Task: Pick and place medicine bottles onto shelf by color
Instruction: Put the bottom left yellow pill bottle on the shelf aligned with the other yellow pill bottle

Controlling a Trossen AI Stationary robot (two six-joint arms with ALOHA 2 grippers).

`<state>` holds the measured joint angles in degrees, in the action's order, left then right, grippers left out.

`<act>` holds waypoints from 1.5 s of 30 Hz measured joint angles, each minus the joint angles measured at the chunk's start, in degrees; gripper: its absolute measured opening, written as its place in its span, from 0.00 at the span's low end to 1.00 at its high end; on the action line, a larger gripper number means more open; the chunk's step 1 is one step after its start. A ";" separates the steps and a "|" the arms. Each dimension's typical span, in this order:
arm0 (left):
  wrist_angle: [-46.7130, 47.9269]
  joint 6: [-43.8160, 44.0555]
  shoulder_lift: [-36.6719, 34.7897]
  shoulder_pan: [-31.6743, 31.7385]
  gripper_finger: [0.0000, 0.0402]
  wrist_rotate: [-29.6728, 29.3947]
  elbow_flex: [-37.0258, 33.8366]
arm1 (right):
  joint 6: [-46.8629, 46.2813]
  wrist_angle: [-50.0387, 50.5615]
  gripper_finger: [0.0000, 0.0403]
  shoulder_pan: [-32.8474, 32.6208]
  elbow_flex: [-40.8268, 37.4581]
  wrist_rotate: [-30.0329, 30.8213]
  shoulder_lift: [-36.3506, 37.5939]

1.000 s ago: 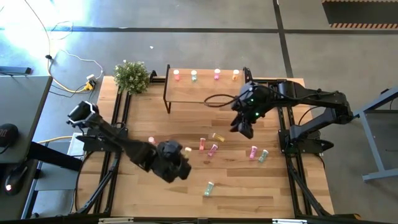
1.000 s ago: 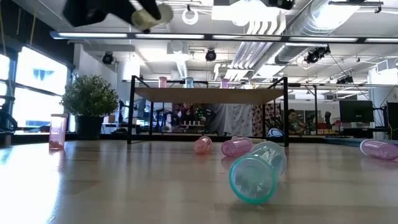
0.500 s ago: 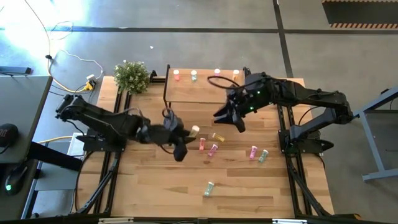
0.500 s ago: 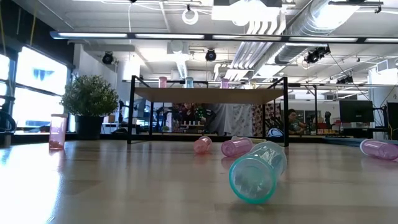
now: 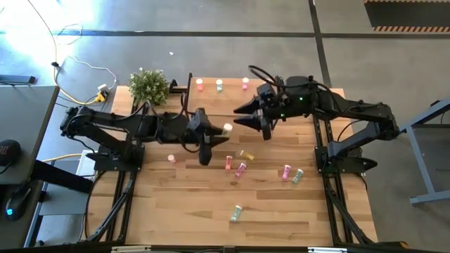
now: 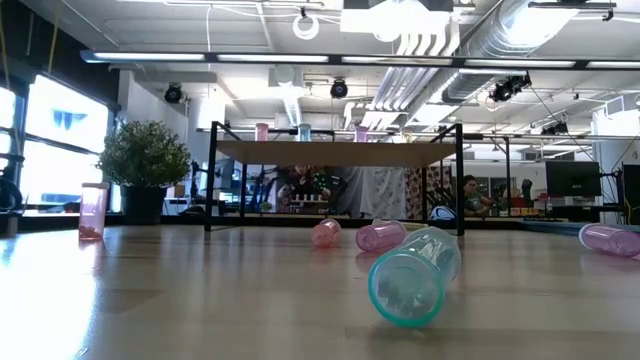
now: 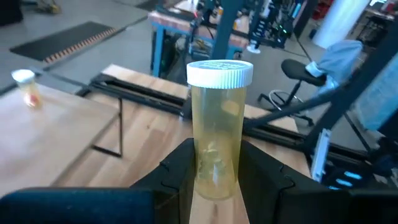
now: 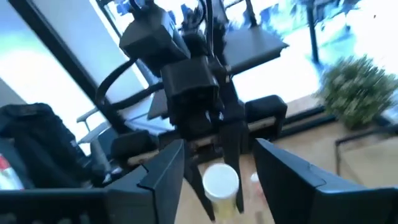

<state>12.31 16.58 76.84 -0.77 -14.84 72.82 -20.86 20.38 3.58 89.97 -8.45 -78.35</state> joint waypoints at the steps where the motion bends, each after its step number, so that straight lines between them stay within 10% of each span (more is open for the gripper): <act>1: -0.62 -0.66 0.00 0.59 0.23 0.01 0.00 | 0.33 -0.45 0.49 0.16 0.00 0.36 0.00; 32: -6.14 -4.35 0.07 7.16 0.23 2.46 0.00 | 7.56 -0.82 0.50 2.79 0.02 2.84 -4.51; 45: -6.11 -4.16 0.09 7.18 0.23 2.66 0.00 | 5.87 -0.35 0.28 2.77 0.02 1.14 -4.44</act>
<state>6.20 12.43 76.93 6.42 -12.19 72.82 -14.98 20.03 6.35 90.00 -7.31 -82.78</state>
